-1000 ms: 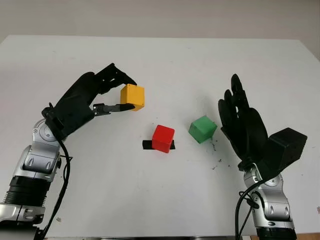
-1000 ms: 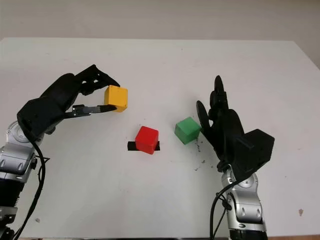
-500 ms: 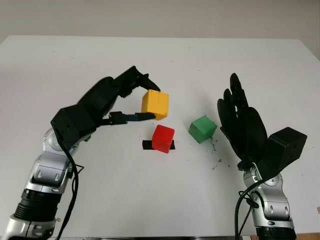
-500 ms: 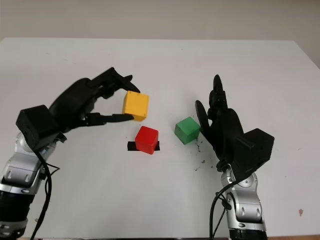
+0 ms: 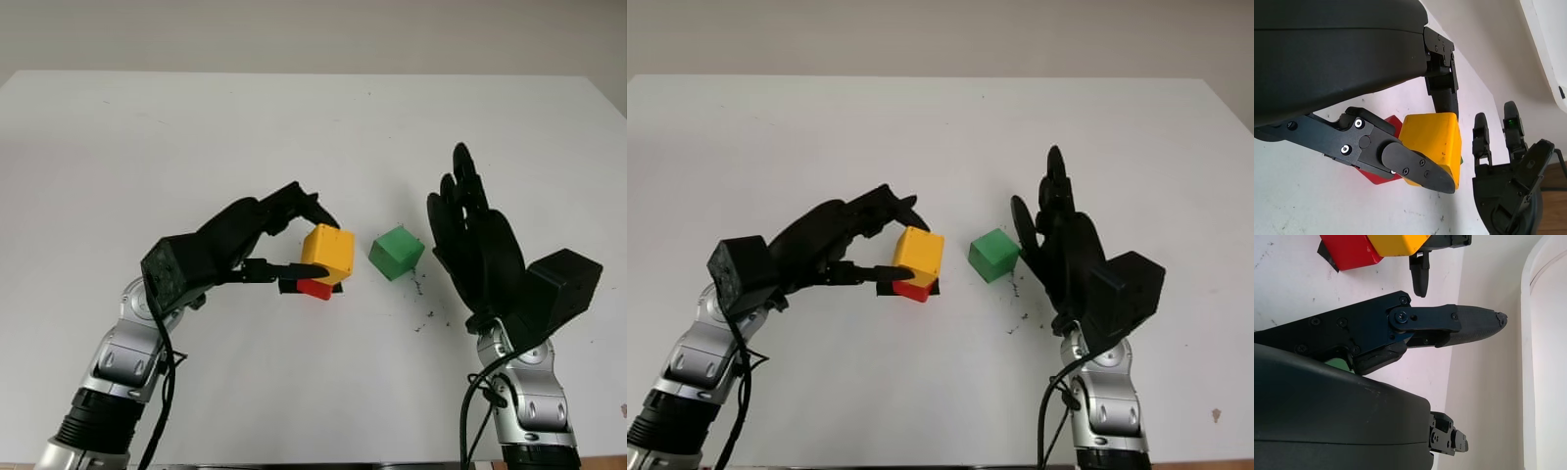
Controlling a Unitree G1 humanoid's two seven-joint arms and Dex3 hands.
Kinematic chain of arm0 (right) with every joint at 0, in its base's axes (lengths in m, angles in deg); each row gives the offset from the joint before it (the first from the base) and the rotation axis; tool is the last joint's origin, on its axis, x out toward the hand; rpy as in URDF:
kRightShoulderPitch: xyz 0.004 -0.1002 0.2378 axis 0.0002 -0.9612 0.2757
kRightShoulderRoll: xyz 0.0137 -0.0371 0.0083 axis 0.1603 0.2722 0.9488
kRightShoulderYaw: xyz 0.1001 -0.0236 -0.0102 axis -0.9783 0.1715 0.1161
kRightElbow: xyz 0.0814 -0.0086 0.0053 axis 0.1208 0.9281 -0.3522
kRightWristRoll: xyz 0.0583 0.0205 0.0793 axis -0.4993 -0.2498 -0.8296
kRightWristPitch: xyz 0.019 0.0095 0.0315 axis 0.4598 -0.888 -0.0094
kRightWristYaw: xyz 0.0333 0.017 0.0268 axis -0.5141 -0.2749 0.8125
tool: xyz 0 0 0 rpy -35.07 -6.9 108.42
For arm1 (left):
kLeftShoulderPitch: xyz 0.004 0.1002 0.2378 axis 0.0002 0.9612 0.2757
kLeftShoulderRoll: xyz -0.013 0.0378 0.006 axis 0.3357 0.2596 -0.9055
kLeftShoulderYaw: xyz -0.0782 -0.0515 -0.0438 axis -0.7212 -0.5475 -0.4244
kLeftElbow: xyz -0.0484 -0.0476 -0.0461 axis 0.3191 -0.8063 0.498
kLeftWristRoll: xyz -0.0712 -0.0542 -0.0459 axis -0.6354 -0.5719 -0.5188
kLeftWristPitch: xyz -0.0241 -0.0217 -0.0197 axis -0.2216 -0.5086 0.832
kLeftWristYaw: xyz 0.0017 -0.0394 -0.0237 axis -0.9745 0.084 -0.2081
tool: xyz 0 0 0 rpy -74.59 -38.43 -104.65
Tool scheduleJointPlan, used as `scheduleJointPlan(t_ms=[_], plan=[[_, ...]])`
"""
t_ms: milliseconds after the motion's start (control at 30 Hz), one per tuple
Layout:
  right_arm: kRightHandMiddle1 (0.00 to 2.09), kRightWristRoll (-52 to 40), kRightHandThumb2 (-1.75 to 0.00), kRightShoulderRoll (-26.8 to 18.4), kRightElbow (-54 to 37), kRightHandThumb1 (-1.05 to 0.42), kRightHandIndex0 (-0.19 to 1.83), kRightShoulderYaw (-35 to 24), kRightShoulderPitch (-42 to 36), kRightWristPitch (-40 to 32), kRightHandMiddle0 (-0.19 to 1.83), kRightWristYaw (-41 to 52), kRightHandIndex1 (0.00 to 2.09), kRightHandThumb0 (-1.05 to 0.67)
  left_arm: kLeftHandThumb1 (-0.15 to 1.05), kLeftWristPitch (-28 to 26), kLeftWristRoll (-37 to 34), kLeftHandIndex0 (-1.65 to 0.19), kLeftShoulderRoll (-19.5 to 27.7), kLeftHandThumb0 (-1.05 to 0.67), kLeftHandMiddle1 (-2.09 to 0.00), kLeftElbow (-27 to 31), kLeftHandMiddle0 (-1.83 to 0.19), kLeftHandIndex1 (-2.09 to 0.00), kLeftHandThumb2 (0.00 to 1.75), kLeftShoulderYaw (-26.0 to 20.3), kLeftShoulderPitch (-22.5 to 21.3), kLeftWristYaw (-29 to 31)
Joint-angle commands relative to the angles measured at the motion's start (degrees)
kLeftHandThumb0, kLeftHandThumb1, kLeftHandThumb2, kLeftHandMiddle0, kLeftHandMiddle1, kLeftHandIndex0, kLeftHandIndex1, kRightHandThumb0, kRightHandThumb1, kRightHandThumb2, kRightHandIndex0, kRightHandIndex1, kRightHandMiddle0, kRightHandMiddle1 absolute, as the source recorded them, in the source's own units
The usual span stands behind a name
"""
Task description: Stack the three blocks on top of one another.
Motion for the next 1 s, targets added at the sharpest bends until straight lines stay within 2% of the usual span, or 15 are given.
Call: scheduleJointPlan(t_ms=[0, 167, 433, 967], plan=[[0.06, 0.1, -0.38, -0.3, 0.1, -1.05, -0.17, -0.1, 0.8, 0.7, -0.13, 0.0, 0.06, -0.81, 1.05, 0.0, 0.4, -0.23, -0.4, -0.49, -0.05, -0.8, -0.11, -1.63, 0.11, 0.3, -1.4, 0.0], [0.06, 0.3, -0.37, -0.1, -0.4, -1.05, -0.17, -0.2, 0.7, 0.1, -0.13, -0.6, 0.06, -0.82, 1.05, 0.9, 1.1, -0.2, -1.2, -0.45, -0.06, -3.0, -0.11, -1.69, 0.1, -0.3, -2.4, -1.6], [0.05, 0.0, -0.38, -0.3, -0.2, -1.05, -0.18, -0.2, 0.5, 0.1, -0.14, 0.1, 0.05, -0.81, 1.05, 2.3, 1.3, -0.18, -1.1, -0.44, -0.05, -5.3, -0.11, -1.65, 0.1, -1.4, -3.5, -3.0], [0.06, 0.0, -0.37, -0.6, 0.9, -1.05, -0.18, -0.4, 0.7, 1.6, -0.13, 0.8, 0.06, -0.81, 1.05, 1.6, -0.2, -0.23, -0.9, -0.46, -0.07, -4.9, -0.15, -1.62, 0.08, -2.3, -3.5, -2.4]])
